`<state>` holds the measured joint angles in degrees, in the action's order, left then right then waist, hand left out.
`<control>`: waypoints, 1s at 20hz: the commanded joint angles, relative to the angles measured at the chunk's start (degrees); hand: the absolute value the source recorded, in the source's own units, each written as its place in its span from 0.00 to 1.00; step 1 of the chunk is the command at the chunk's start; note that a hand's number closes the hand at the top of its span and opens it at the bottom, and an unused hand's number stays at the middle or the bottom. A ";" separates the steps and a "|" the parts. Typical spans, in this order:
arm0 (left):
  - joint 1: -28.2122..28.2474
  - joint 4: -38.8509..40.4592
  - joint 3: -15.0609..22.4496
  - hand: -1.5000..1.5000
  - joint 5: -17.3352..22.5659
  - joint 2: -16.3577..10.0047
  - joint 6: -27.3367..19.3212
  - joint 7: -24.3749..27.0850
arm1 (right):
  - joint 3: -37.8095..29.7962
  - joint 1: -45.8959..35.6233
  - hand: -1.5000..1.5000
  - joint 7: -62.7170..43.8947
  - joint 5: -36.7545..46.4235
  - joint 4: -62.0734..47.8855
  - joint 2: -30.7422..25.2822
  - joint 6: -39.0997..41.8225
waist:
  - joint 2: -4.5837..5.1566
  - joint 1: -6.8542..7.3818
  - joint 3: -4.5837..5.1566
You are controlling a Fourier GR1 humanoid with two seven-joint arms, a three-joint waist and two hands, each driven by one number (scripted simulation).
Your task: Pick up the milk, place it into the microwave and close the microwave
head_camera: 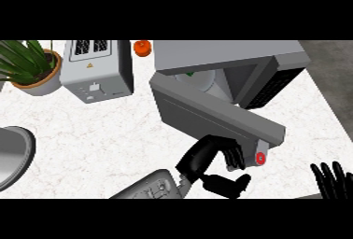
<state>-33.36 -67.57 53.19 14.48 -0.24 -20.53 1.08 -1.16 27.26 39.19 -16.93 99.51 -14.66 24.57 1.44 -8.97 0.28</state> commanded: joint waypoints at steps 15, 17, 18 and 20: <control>-14.91 12.17 -10.97 1.00 18.61 0.24 -11.18 12.45 | 2.01 2.03 0.00 -5.74 -7.68 10.59 -5.41 5.51 | 2.15 -7.53 0.08; -17.31 13.59 -12.04 1.00 20.33 0.24 -11.32 12.48 | 1.96 2.33 0.00 -6.58 -8.57 11.42 -5.78 5.46 | 2.17 -8.20 0.02; -17.10 14.99 -12.05 1.00 20.31 0.24 -11.61 13.53 | 2.01 2.38 0.00 -6.30 -8.95 12.08 -5.91 5.89 | 2.47 -9.01 0.01; -18.44 16.90 -12.75 1.00 21.93 0.24 -10.46 14.25 | 1.93 2.09 0.00 -6.83 -9.54 12.78 -5.89 5.44 | 2.69 -8.82 -0.03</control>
<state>-48.77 -53.68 42.34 33.99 0.00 -31.45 13.36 0.87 29.18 32.35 -25.17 110.91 -20.11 29.06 3.80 -16.80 0.31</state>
